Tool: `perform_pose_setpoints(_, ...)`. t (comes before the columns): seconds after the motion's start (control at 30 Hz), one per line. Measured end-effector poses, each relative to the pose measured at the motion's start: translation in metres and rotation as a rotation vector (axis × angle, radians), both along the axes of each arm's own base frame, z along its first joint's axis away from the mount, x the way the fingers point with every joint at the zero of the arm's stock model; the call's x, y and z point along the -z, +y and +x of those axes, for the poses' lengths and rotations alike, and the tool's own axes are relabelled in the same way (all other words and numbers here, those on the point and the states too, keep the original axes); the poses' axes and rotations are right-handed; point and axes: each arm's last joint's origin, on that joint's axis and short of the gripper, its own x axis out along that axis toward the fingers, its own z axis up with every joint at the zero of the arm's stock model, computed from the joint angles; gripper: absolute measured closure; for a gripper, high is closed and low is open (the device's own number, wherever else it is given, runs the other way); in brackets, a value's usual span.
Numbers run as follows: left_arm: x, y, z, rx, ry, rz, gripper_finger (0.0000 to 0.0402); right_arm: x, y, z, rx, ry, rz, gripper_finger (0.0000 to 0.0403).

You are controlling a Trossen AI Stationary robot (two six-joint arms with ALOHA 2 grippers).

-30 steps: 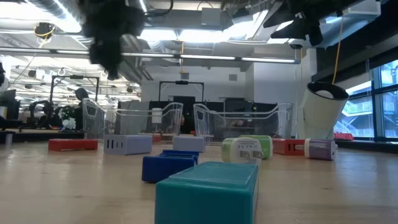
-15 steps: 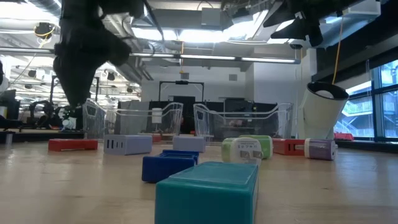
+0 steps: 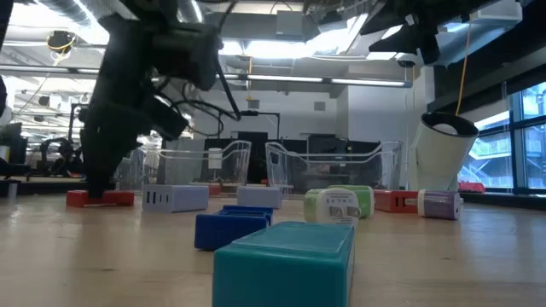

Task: Pick & Place Office items
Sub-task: Put the red digital timer into the left transparent bin

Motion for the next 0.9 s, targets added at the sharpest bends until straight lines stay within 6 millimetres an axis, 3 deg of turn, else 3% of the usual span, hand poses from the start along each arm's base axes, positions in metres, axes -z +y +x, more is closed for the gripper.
perform_pose_setpoints(0.37,0.016,0.015,0.008,-0.017,0.030,-0.115,0.0154,0.000,0.002,0.001,-0.093,0.001,0.026,0.0182)
perform_pose_setpoints(0.63,0.010,0.020,0.006,-0.044,-0.006,-0.113,0.0248,0.000,0.002,0.001,-0.092,0.001,0.026,0.0182)
perform_pose_setpoints(0.9,-0.013,0.020,0.005,-0.035,-0.124,-0.093,0.0248,0.000,0.002,0.001,-0.091,0.000,0.028,0.0182)
